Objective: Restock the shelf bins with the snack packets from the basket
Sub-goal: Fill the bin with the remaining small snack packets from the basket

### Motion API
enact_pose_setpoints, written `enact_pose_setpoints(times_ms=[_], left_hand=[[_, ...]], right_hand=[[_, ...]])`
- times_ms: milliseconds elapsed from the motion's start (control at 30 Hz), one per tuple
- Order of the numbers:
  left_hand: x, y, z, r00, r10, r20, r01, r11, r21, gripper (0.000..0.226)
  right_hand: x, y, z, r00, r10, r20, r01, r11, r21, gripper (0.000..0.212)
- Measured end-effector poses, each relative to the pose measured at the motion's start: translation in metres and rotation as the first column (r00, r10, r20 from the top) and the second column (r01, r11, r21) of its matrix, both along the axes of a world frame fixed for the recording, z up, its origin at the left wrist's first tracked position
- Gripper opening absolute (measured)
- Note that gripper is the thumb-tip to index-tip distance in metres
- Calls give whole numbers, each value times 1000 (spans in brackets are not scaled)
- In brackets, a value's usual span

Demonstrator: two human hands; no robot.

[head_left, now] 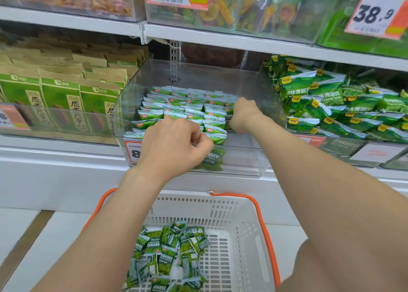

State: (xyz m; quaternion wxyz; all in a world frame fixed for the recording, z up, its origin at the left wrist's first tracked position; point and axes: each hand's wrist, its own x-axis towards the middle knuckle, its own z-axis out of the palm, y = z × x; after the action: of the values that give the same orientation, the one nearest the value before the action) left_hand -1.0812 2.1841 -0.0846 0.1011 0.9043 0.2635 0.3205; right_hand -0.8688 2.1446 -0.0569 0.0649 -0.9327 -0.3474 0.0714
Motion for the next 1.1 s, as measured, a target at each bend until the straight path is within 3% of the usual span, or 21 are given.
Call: enact_pose_setpoints(times_ms=[67,133,167,200,233,333,400,467,533,633,700,767,833,900,1033,1100], left_hand=[[-4,-2,1,999,-13,50,12,999,35,26],[-7,-7,0,983,-60,172,42,993,107,12],[-8,-10,-1,965,-96,245,59,986,154,5],[-9,-13,-4,942,-127,311,66,978,198,2],[-10,-17,-9,918,-150,368,65,970,235,2],[-20,-32,-34,878,-171,447,37,956,292,9],[-27,-35,-66,918,-156,365,65,966,249,15],[-37,-33,-104,976,-127,175,107,987,119,21],[-49,-28,-142,993,-95,-63,93,995,-33,27],[-67,-24,-189,902,-50,-429,-40,979,-199,30],[-81,-24,-220,815,-25,-579,-150,956,-253,27],[-96,-23,-248,754,-25,-656,-246,916,-316,20],[-110,-20,-274,670,-14,-743,-344,880,-327,17],[-116,-14,-300,599,5,-801,-454,825,-335,41],[-109,0,-333,688,12,-726,-598,577,-557,78],[-104,6,-344,723,-26,-690,-571,541,-618,88]], right_hand=[[-9,-11,10,998,56,-20,-56,998,3,5],[-21,-23,18,995,100,-11,-99,992,82,18],[-27,-29,21,993,112,23,-114,981,155,11],[-35,-37,21,989,116,96,-136,963,232,9],[-47,-46,22,974,129,188,-181,939,291,20],[-85,-74,28,864,291,410,-450,811,373,23],[-107,-88,30,768,508,389,-630,706,323,21],[-124,-96,22,676,691,254,-733,667,136,19],[-136,-101,0,652,756,57,-750,654,-101,15],[-144,-107,-34,642,756,-125,-717,534,-448,10],[-150,-110,-53,639,748,-179,-691,457,-560,17],[-155,-109,-69,624,744,-240,-698,393,-599,23],[-159,-105,-83,593,760,-264,-707,336,-623,10],[-165,-99,-92,569,776,-273,-724,316,-613,8],[-178,-80,-96,524,808,-271,-745,280,-605,9],[-183,-71,-98,501,824,-264,-755,268,-598,8]])
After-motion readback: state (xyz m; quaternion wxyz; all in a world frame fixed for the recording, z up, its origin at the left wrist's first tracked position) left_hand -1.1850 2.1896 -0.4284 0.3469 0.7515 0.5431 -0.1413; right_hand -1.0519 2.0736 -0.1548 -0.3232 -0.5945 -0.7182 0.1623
